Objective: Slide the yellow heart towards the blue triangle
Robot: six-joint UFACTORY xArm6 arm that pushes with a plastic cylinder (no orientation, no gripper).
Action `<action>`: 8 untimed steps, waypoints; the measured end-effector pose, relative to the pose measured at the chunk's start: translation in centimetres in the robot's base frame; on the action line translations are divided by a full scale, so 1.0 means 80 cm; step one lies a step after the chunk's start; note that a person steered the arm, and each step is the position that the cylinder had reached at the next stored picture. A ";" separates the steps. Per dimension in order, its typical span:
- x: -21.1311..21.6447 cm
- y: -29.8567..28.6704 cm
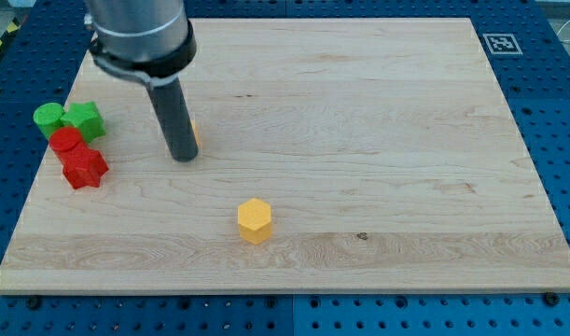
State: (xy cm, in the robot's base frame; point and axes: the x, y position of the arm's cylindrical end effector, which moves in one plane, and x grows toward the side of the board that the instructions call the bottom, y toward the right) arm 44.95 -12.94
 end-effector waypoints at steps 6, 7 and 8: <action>-0.175 -0.026; -0.175 -0.017; -0.196 -0.017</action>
State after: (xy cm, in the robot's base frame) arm 29.30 -14.27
